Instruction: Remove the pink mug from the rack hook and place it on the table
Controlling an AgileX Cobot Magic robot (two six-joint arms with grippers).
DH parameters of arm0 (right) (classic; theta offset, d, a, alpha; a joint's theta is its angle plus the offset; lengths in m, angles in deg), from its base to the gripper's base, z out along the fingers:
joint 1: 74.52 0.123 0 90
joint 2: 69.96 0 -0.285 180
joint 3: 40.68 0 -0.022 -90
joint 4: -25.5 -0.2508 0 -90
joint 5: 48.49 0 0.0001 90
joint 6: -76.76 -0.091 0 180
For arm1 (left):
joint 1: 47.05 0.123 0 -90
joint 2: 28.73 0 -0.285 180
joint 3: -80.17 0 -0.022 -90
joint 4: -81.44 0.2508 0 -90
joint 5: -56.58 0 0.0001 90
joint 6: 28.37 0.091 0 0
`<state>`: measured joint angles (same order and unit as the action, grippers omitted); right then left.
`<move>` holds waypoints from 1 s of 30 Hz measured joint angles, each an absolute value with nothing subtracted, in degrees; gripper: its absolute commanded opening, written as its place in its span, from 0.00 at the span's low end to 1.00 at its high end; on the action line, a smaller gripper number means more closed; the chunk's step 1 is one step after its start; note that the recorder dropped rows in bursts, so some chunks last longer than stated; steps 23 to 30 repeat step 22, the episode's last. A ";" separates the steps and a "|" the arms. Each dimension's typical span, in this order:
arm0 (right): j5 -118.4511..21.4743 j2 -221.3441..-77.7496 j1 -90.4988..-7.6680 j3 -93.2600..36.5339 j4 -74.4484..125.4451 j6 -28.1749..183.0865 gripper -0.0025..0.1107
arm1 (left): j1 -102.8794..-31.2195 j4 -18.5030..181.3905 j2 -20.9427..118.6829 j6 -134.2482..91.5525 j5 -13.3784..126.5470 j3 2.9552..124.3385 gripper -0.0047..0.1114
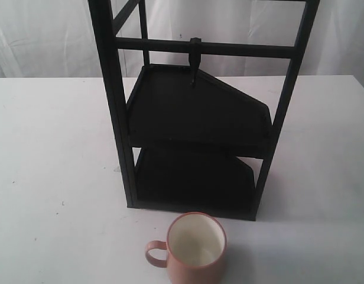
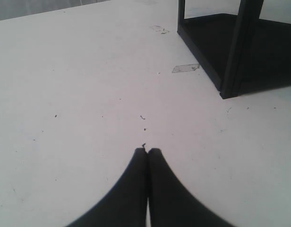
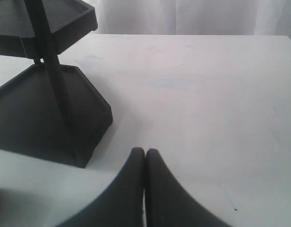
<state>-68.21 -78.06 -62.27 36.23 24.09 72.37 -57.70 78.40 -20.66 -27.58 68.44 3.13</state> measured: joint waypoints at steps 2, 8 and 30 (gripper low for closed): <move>-68.21 -78.06 -62.27 36.23 24.09 72.37 0.02 | -57.70 78.40 -20.66 -27.58 68.44 3.13 0.04; -68.21 -78.06 -62.27 36.23 24.09 71.41 0.02 | -57.70 78.40 -20.66 -27.58 68.44 3.13 0.04; -68.21 -78.06 -62.27 36.23 24.09 70.40 0.02 | -57.70 78.40 -20.66 -27.58 68.44 3.13 0.04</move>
